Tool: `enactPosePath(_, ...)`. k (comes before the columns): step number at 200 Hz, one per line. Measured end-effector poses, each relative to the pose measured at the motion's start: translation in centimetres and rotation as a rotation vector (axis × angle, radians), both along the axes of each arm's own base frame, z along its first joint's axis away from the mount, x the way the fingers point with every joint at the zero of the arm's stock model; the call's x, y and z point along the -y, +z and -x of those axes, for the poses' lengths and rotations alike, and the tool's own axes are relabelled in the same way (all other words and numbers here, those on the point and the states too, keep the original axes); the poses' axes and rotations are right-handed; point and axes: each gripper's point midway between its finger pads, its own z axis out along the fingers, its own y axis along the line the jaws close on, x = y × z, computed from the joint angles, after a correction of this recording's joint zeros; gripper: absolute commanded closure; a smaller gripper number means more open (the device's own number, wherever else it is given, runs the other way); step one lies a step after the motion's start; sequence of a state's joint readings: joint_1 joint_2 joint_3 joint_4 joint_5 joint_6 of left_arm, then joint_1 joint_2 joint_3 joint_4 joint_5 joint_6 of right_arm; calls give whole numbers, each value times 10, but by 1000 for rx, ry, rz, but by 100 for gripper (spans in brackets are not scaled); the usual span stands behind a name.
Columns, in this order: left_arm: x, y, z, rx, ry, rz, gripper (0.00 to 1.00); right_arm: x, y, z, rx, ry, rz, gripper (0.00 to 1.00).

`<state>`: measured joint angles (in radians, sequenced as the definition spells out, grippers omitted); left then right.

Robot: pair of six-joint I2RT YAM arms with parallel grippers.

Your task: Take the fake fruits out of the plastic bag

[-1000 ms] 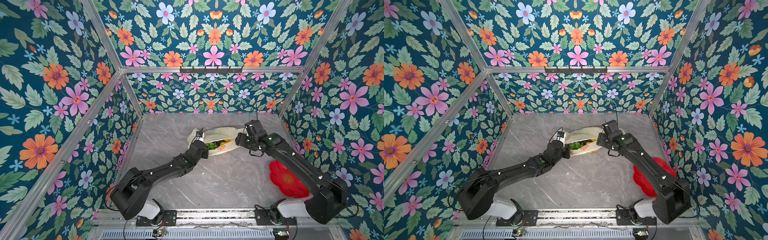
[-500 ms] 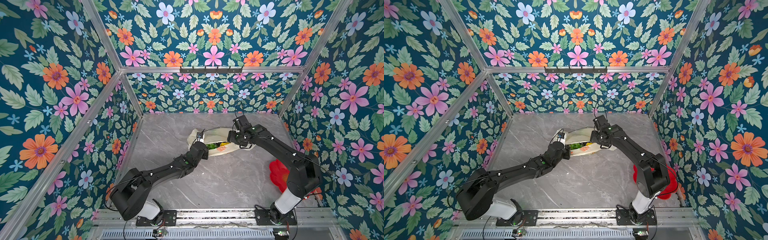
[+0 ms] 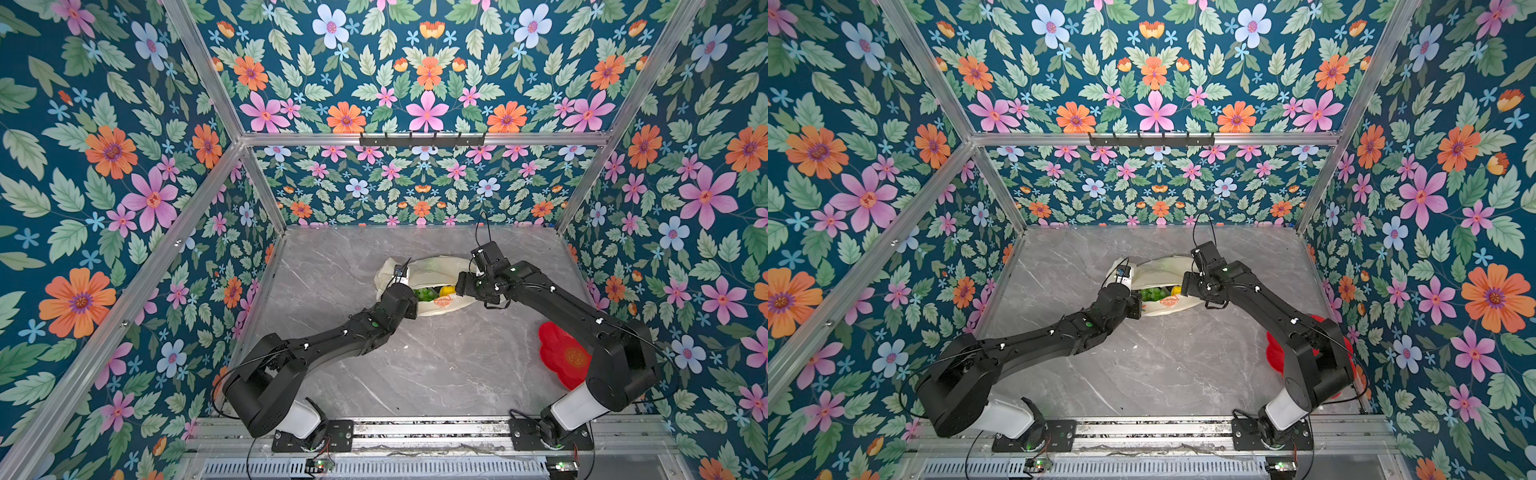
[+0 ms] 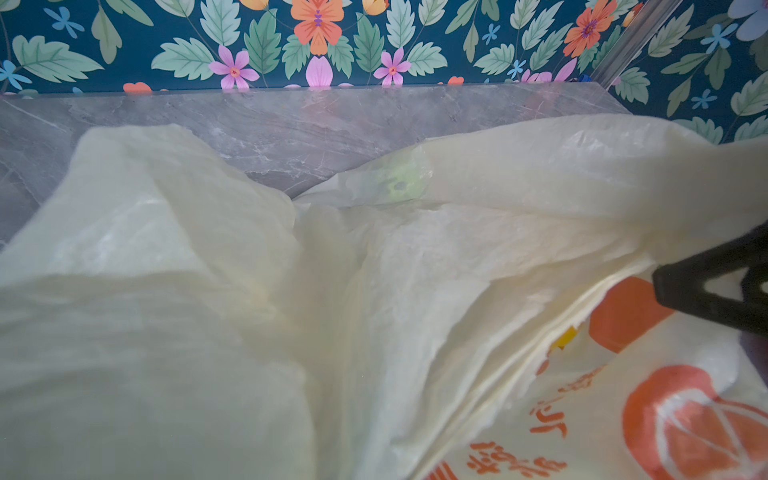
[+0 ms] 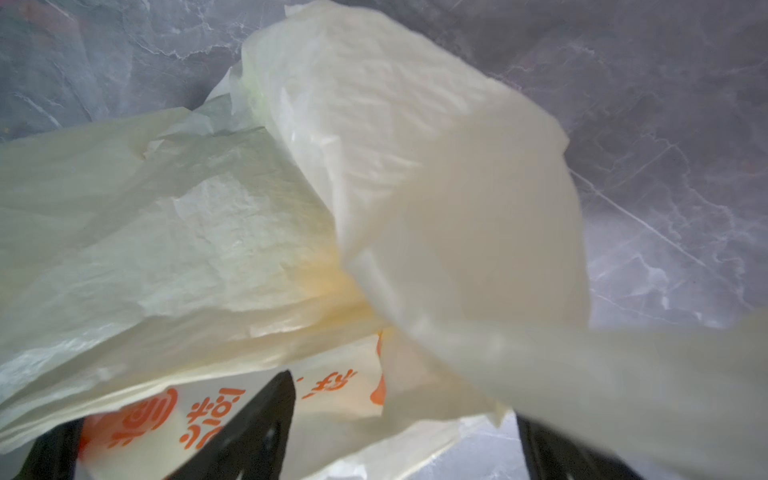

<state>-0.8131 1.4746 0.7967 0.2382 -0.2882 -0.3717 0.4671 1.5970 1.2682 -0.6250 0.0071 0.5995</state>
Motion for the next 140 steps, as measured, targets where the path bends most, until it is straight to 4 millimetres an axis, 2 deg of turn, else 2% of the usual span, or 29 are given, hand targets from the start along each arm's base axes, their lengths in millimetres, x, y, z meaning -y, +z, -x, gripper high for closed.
enactPosePath(49, -5, 2, 5, 6, 0, 19, 100, 9, -8, -27, 8, -66, 100, 17)
enactPosePath(101, -12, -3, 14, 10, -4, 37, 100, 34, -19, -59, -4, -162, 203, 22)
enactPosePath(117, -14, -4, 16, 14, -4, 41, 100, 43, -19, -65, -5, -184, 211, 29)
enactPosePath(140, -18, -10, 19, 7, 3, 38, 100, 48, -19, -71, 2, -191, 208, 51)
